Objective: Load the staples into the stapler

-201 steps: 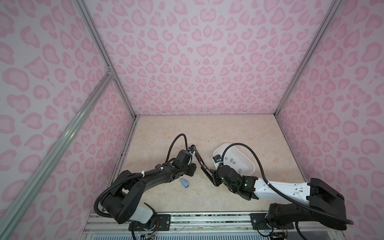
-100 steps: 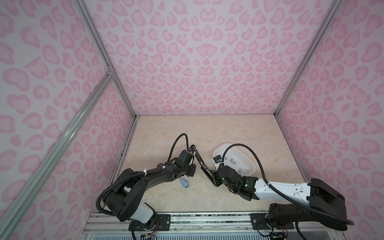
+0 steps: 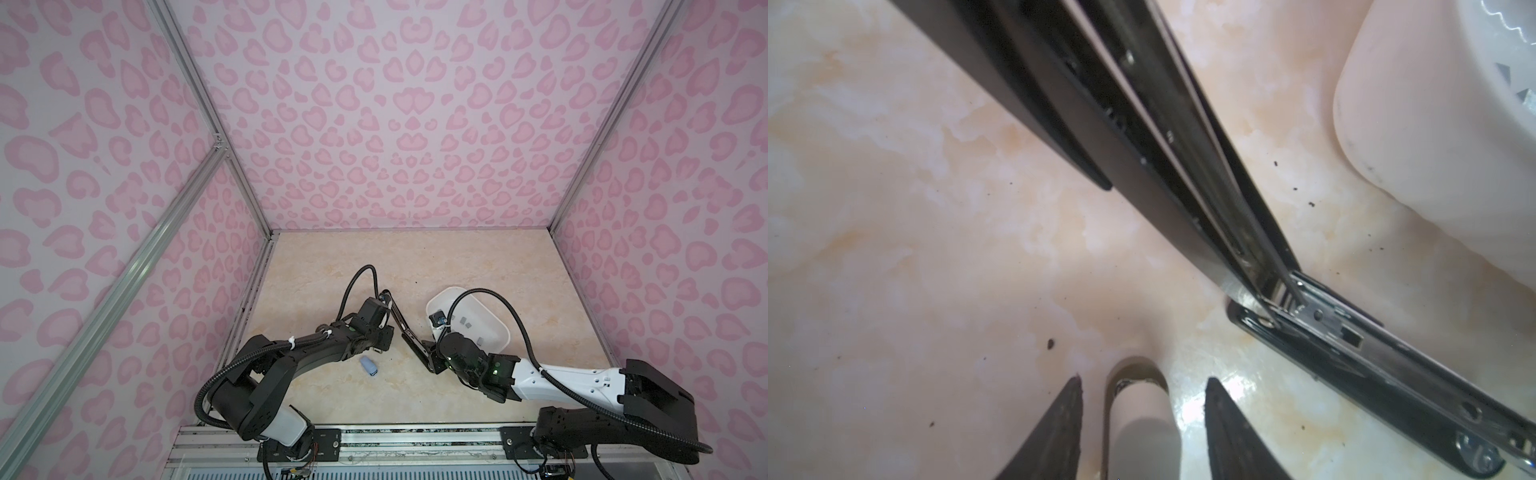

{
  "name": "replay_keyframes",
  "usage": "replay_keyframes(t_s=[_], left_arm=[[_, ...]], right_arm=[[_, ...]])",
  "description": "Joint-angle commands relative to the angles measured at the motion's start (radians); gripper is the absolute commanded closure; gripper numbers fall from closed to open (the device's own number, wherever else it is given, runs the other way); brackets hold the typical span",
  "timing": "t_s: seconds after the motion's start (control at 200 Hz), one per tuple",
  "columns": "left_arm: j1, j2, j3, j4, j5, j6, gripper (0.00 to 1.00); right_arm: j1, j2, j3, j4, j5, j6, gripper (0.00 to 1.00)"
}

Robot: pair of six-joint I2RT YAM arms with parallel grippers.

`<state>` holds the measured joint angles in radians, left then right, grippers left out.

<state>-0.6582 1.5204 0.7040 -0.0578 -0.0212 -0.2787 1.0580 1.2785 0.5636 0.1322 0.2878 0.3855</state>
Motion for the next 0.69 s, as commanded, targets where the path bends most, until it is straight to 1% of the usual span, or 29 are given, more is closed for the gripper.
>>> replay_keyframes(t_s=[0.0,0.08,0.135,0.145,0.205,0.37,0.535,0.69], left_arm=[[0.001,0.013,0.013,-0.009,0.010,-0.001,0.57],[0.001,0.017,0.015,-0.011,0.008,-0.002,0.62],[0.000,0.015,0.013,-0.012,0.007,-0.001,0.63],[0.001,0.015,0.014,-0.011,0.006,-0.001,0.66],[0.000,0.013,0.014,-0.014,0.004,-0.001,0.73],[0.001,-0.030,0.030,-0.029,0.027,0.004,0.90],[-0.003,-0.153,0.030,-0.029,0.116,0.031,0.97],[-0.057,-0.290,0.018,-0.043,0.104,0.064,0.97]], right_arm=[[-0.001,-0.001,-0.007,0.024,-0.002,0.009,0.61],[-0.001,-0.001,-0.008,0.025,-0.003,0.010,0.61],[-0.001,-0.001,-0.009,0.027,-0.004,0.013,0.61],[-0.001,-0.001,-0.009,0.027,-0.004,0.013,0.61],[0.000,-0.002,-0.008,0.027,-0.007,0.014,0.61],[-0.001,0.000,0.001,0.039,-0.030,0.023,0.63],[-0.001,0.029,0.045,0.053,-0.082,0.039,0.64],[-0.001,0.068,0.103,0.050,-0.116,0.044,0.65]])
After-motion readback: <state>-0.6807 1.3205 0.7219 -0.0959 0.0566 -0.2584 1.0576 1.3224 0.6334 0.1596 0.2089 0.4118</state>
